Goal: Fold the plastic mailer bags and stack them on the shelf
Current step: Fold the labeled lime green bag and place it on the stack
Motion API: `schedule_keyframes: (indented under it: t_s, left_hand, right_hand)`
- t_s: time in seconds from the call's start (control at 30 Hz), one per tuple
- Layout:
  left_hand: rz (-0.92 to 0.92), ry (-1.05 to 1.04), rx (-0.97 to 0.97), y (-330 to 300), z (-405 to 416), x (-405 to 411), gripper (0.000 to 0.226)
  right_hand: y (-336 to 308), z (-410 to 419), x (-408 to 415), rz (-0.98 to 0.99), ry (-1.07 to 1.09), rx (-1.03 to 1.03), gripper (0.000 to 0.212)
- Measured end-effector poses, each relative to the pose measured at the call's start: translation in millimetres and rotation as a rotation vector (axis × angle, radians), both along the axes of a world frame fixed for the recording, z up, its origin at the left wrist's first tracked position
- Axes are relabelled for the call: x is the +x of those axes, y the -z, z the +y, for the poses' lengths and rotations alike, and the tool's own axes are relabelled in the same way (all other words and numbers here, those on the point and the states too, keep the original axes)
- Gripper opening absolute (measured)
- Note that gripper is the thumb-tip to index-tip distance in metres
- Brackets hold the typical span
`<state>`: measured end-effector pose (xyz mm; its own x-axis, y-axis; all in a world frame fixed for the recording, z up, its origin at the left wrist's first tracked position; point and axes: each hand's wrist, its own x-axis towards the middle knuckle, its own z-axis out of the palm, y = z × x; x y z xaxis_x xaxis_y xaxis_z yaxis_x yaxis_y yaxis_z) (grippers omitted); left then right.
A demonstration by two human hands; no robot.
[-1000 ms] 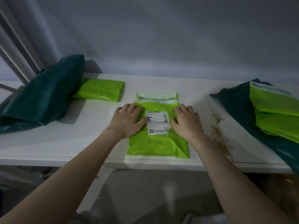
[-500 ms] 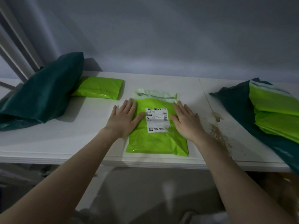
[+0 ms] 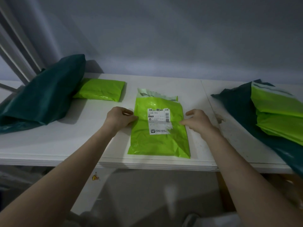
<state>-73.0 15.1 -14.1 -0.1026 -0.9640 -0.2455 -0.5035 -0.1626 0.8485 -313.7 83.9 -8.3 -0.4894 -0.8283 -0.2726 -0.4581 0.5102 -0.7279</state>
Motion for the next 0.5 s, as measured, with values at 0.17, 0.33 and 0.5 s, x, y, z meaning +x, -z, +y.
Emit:
schedule_keyframes:
  t_s: [0.17,0.33,0.5]
  left_hand:
    - [0.092,-0.038,0.034,-1,-1,-2,0.018]
    - [0.452,-0.107,0.174,-10,1,-5,0.005]
    - [0.695,-0.08,0.305,-13,1,-10,0.004]
  right_hand:
    - [-3,3,3,-0.094,0.009,-0.08,0.01]
    - [-8,1,3,-0.227,0.12,-0.174,0.024]
    - [-15,1,8,-0.521,0.191,-0.198,0.019]
